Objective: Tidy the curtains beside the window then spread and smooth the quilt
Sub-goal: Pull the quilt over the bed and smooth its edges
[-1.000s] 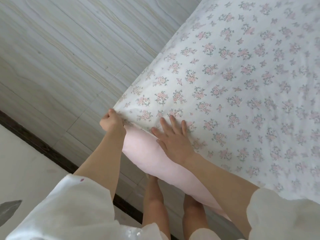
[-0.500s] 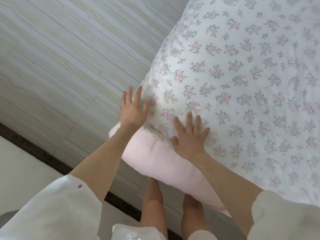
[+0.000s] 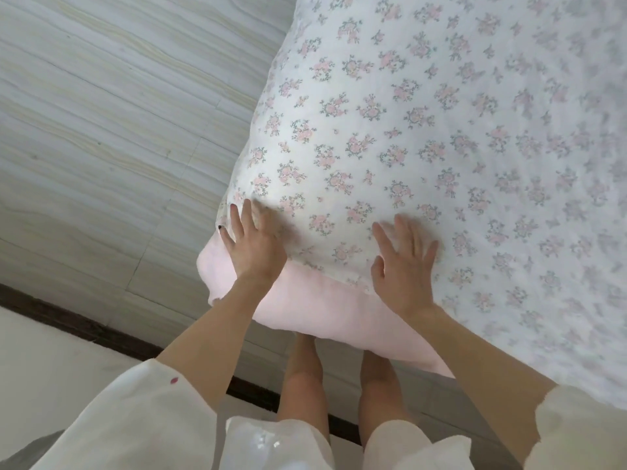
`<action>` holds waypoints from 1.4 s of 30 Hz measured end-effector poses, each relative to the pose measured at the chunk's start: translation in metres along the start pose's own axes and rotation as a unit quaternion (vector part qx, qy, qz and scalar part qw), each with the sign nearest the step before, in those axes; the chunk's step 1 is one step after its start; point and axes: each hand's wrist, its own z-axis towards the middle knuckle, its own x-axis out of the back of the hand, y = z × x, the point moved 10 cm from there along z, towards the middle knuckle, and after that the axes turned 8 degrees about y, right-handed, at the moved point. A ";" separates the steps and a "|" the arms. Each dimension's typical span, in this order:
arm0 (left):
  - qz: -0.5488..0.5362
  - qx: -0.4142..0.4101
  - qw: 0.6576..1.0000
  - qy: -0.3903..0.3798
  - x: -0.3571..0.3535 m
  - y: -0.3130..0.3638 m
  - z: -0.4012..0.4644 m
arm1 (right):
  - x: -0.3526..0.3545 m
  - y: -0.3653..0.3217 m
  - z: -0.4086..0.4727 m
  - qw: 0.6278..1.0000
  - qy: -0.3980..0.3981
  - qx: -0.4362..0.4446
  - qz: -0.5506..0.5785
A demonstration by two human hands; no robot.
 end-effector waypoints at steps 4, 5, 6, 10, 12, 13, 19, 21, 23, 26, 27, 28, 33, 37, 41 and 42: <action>0.017 -0.256 0.967 -0.004 -0.007 0.088 -0.023 | -0.047 0.039 -0.030 0.984 -0.165 -0.007 -0.067; 0.040 -0.340 0.938 -0.045 -0.021 0.115 -0.037 | -0.058 0.038 -0.043 0.979 -0.199 -0.001 -0.048; 0.072 -0.393 0.912 -0.086 -0.036 0.134 -0.051 | -0.065 0.033 -0.056 0.974 -0.224 0.001 -0.012; 0.116 -0.333 0.927 -0.130 -0.053 0.150 -0.053 | -0.047 0.034 -0.069 0.966 -0.171 -0.042 0.188; 0.122 -0.289 0.942 -0.118 -0.046 0.158 -0.048 | -0.021 0.062 -0.066 0.962 -0.106 -0.088 0.235; 0.141 -0.268 0.946 -0.119 -0.042 0.163 -0.044 | -0.006 0.080 -0.064 0.968 -0.057 -0.099 0.223; 0.172 -0.270 0.947 -0.025 -0.033 0.258 -0.055 | 0.024 0.231 -0.056 0.981 -0.009 -0.188 0.043; 0.125 -0.372 0.919 -0.030 -0.051 0.306 -0.090 | -0.001 0.257 -0.072 0.976 -0.090 -0.191 0.044; 0.140 -0.413 0.897 -0.072 -0.088 0.335 -0.135 | -0.028 0.262 -0.105 0.975 -0.165 -0.136 0.066; 0.189 -0.337 0.917 -0.105 -0.129 0.334 -0.184 | -0.048 0.254 -0.157 0.963 -0.227 -0.046 0.139; 0.188 -0.293 0.932 -0.103 -0.134 0.337 -0.195 | -0.045 0.265 -0.171 0.954 -0.234 -0.040 0.182; 0.176 -0.250 0.947 -0.095 -0.133 0.339 -0.200 | -0.039 0.278 -0.179 0.946 -0.230 -0.052 0.224; 0.151 -0.292 0.944 -0.016 -0.127 0.425 -0.212 | 0.043 0.403 -0.164 0.971 0.028 -0.143 0.187; 0.138 -0.415 0.896 -0.075 -0.171 0.508 -0.252 | 0.045 0.490 -0.161 0.976 0.013 -0.200 0.085; 0.206 -0.404 0.878 -0.151 -0.218 0.519 -0.299 | -0.004 0.505 -0.206 0.969 -0.136 -0.181 0.097; 0.211 -0.389 0.884 -0.150 -0.219 0.515 -0.302 | -0.010 0.498 -0.215 0.967 -0.146 -0.175 0.113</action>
